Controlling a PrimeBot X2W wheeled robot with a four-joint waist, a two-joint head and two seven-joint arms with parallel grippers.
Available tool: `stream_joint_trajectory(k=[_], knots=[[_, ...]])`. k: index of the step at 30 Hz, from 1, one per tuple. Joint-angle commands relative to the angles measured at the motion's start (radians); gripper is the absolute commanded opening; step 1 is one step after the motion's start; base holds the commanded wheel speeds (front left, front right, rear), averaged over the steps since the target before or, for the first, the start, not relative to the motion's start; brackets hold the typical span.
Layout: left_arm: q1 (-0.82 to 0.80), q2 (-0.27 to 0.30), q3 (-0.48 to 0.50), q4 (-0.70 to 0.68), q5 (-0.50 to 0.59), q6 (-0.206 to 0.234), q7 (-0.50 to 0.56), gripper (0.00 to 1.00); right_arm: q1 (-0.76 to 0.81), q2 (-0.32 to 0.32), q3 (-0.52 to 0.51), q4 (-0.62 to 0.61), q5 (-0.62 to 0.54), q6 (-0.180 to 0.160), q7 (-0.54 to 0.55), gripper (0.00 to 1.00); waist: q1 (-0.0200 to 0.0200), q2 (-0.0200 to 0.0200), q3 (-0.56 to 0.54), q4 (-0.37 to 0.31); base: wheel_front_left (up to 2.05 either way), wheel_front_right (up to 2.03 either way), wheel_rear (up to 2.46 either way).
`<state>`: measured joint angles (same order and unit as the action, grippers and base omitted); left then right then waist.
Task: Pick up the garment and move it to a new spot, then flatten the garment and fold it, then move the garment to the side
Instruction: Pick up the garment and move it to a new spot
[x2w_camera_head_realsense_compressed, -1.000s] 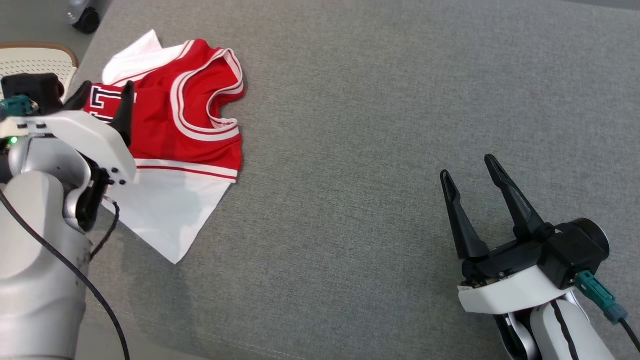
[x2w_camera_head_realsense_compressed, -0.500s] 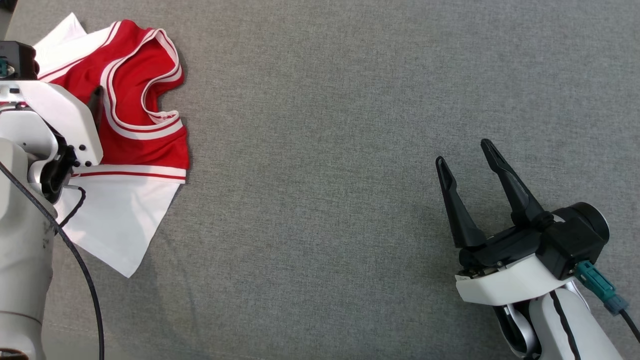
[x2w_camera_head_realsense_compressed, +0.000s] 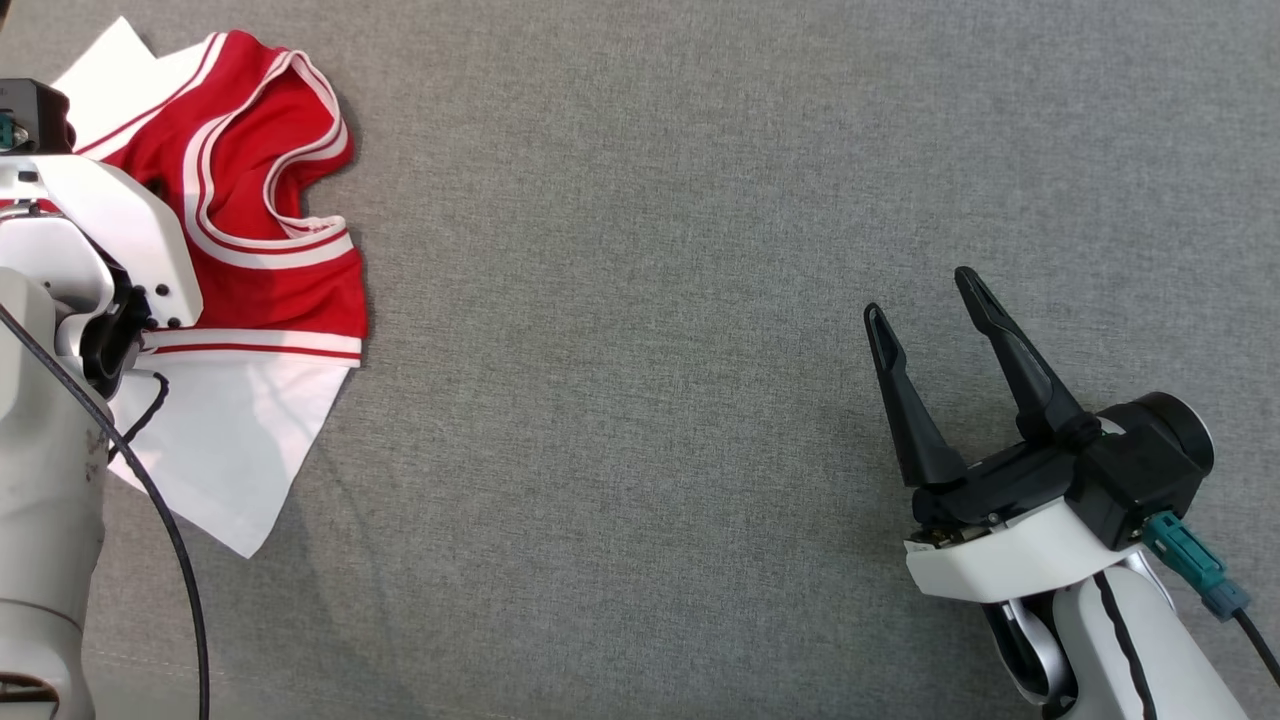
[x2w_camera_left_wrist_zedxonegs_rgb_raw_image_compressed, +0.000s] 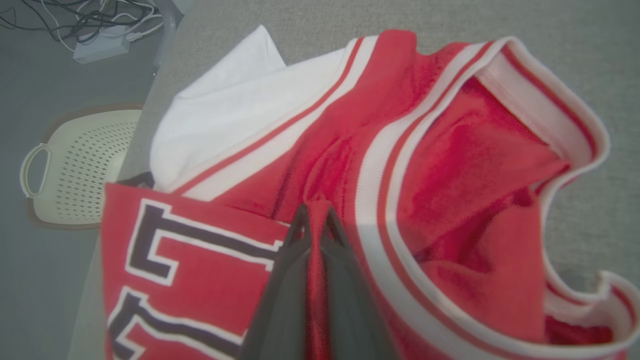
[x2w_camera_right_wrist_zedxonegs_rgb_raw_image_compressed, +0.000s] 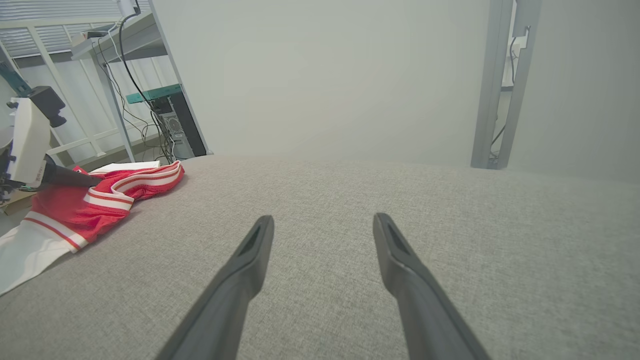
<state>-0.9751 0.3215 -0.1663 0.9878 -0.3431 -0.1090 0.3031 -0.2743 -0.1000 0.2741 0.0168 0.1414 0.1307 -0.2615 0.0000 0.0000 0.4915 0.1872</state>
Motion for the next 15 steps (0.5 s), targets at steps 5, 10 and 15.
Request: stream_joint_trajectory(k=[5,10,15], knots=[[-0.026,0.002,0.004,-0.009,0.001,0.013,-0.107,0.0,0.008,-0.002,0.002,0.012,0.005,0.0,-0.004,1.0,0.0,0.0,-0.04,0.005,0.0,0.0,0.0],[-0.041,-0.001,0.022,-0.028,-0.006,0.045,-0.242,0.0,0.016,0.004,0.002,0.02,0.005,0.0,-0.004,1.0,0.0,0.0,-0.091,0.009,0.0,0.0,0.0],[-0.051,-0.016,0.058,-0.067,-0.042,0.045,-0.374,0.0,0.038,0.013,0.0,0.033,0.008,0.0,-0.004,1.0,0.0,0.0,-0.154,0.008,0.0,0.0,0.0]])
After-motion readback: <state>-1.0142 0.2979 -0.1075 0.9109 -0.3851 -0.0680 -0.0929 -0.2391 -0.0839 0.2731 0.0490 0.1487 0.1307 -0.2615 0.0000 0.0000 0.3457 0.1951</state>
